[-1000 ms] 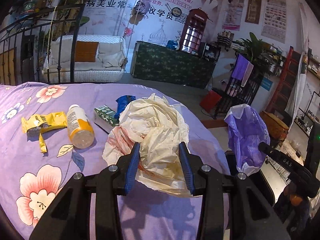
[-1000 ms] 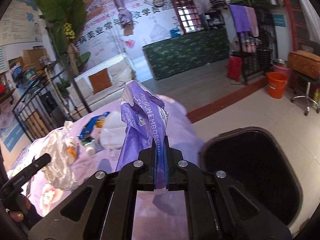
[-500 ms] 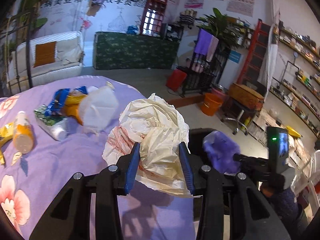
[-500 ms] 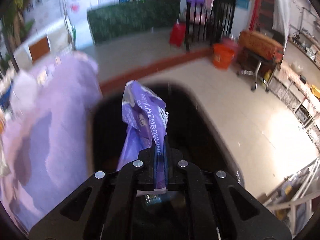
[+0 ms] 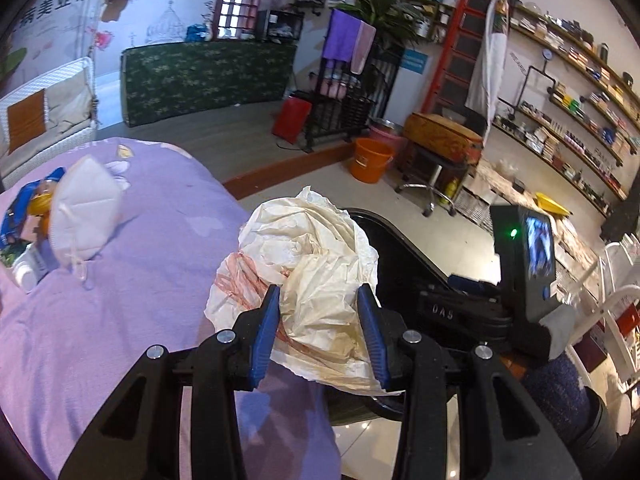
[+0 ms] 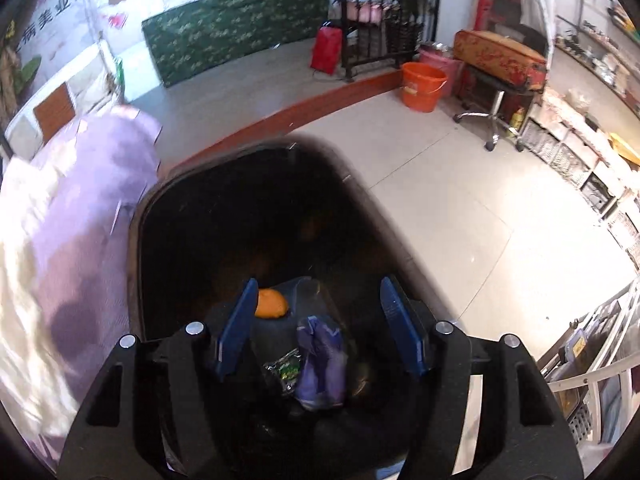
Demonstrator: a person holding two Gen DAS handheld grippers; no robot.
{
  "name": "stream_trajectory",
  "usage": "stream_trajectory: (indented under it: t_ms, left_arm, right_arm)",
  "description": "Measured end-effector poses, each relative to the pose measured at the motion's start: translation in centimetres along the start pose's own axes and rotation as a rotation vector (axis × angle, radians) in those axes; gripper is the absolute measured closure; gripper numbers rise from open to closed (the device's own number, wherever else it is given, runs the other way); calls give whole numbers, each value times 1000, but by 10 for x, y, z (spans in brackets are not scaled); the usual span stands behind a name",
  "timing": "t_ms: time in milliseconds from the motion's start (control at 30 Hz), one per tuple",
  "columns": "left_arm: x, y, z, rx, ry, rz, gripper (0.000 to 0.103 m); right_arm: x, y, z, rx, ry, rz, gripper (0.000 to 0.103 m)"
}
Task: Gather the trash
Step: 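Lower both items into the black bin and open both tools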
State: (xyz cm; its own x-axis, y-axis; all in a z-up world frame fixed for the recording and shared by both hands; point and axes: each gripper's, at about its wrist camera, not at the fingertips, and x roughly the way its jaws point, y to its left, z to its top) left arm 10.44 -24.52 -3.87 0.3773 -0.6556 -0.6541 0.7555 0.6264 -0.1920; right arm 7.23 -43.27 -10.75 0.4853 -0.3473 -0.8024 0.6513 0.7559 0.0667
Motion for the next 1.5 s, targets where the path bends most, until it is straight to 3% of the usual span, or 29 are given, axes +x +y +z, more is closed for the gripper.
stream_trajectory:
  t_ms: [233,633,733,800,833,1333,1500]
  left_arm:
    - [44,-32,5,72,73,-50,64]
    - [102,-72,3,172,202,-42,61]
    - [109,-73,0,190,226,-21,49]
    - [110,-73,-1,194,233,-34,29]
    - [111,-74,-2,198,237,-45,27]
    - [76,-83,-5,216,155,-60,18]
    - [41,-69,0,175,76,-54,14]
  right_arm:
    - [-21,-34,20,88,-96,-60,33]
    - [-29,-70,16,177,-119,-109,32]
    - [-31,-71,15,185,-125,-110,32]
    - [-32,-71,15,188,-127,-112,32]
    - [-33,-72,14,190,-128,-114,32]
    - [-37,-70,15,188,-139,-93,31]
    - [-38,-56,13,175,-140,-41,31]
